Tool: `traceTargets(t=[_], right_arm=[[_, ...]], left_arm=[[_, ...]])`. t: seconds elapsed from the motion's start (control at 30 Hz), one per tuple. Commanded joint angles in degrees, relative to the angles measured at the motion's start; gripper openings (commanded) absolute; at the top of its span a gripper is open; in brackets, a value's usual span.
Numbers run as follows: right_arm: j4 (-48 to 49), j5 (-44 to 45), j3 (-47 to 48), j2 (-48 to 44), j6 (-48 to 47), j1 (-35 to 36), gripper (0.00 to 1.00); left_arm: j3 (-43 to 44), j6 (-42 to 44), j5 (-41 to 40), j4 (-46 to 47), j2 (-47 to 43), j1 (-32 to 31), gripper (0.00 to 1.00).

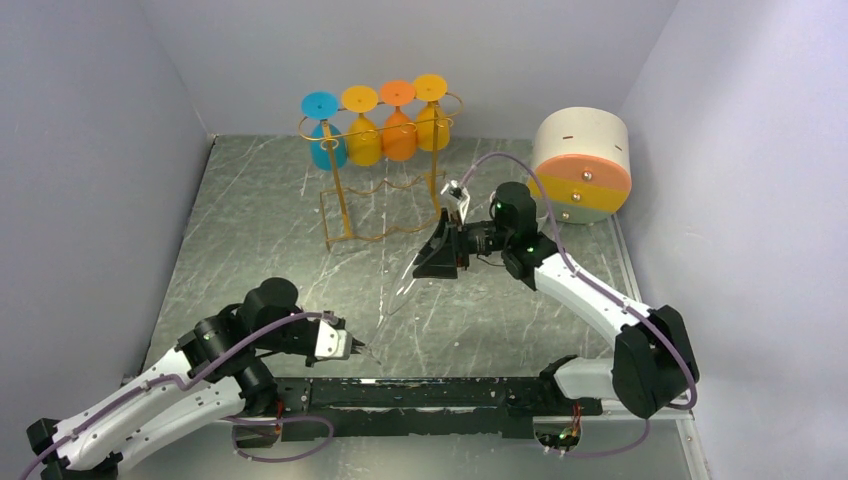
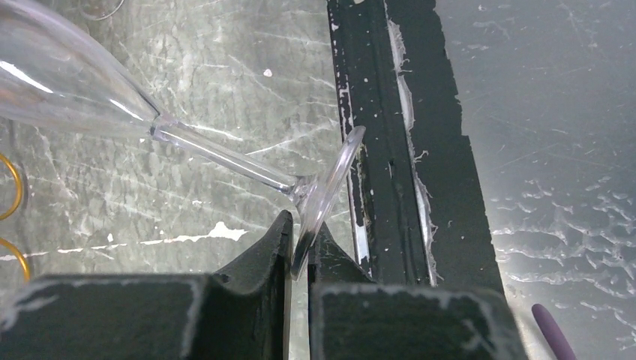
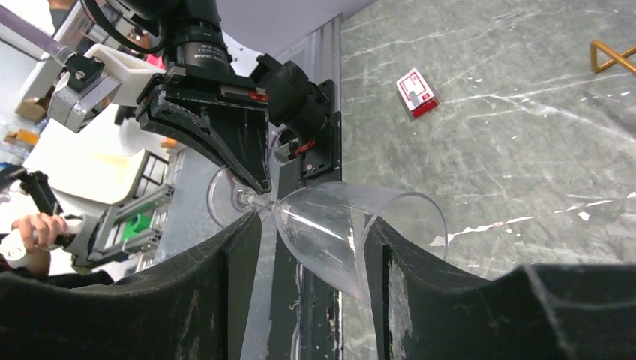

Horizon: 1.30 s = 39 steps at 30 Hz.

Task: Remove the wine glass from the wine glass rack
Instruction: Place the wine glass at the center of the board.

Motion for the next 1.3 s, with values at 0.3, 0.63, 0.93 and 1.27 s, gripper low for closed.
traceTargets(t=[0.3,0.63,0.93,1.27], right_arm=[[-37.52,-11.51,13.20,3.82,-14.17,3.62,0.45],[-37.31,-8.14,13.62,1.22,-9.28,4.05,0.22],[-28.54,-3.30,9.13,-2.15,-2.71,4.16,0.00],[-29.80,4.69,8.56,-6.23,-4.88,4.19,0.00]], left_arm=[[6.77,14.70,-13.82,0.47,5.21,1.56,0.07],[5.20,17.07,-20.08,3.26,4.85,1.54,0.07],[4.87,14.86,-17.15,3.16,4.61,1.55,0.23],[6.03,7.28,-0.23,4.63,0.85,1.56,0.99]])
